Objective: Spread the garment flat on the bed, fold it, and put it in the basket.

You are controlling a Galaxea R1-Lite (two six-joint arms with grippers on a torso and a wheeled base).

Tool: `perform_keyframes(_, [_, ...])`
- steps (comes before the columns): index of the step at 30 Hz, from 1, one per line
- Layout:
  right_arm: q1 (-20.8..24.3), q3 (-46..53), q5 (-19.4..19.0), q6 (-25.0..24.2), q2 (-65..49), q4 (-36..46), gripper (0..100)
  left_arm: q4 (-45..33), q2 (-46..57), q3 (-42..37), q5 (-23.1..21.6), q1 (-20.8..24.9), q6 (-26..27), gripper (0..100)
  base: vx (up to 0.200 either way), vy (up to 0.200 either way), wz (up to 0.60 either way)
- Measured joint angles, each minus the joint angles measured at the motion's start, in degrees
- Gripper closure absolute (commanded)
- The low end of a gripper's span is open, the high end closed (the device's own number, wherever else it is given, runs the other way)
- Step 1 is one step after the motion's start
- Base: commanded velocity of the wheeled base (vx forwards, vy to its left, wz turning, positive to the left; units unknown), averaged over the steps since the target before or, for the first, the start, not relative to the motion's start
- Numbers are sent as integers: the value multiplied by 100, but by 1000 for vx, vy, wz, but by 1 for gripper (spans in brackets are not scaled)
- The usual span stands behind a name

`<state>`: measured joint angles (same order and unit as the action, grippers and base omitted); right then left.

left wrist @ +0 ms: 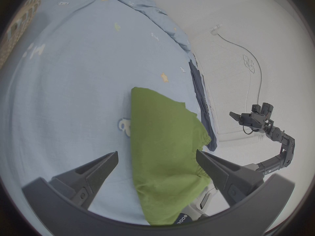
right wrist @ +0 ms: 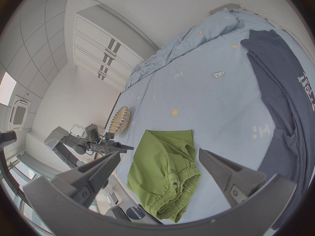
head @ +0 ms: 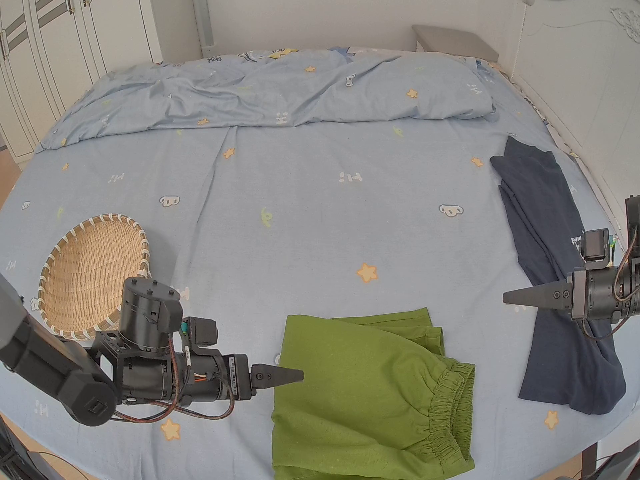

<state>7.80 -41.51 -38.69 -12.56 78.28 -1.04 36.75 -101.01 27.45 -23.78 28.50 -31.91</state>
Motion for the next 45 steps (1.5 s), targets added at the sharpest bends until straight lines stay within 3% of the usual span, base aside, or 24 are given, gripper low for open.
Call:
perform_keyframes(5, [22,22,2,2,-9,-2,0,931,-662,-321,-95,-54,-33,0,0,0,0])
perform_keyframes(13, [43,52,-4,9,-9,-7,0,1883,-1348,-568,-224,379,-574,0,0,0,0])
perform_keyframes(19, [43,91,0,129,-6,-13,0,2776,-1556,-806,-686,601,-823,0,0,0,0])
perform_keyframes(25, [55,129,5,211,6,-18,0,3886,-1921,-1037,-813,816,-963,0,0,0,0])
perform_keyframes(33, [90,157,2,244,11,-18,0,4523,-2478,-1175,-829,1039,-1018,0,0,0,0])
perform_keyframes(34, [90,157,0,244,11,-16,0,4528,-2504,-1173,-829,1041,-1025,100,0,0,0])
perform_keyframes(45, [90,135,0,246,-6,-18,0,3920,-2382,-1001,-827,975,-1209,100,0,0,0])
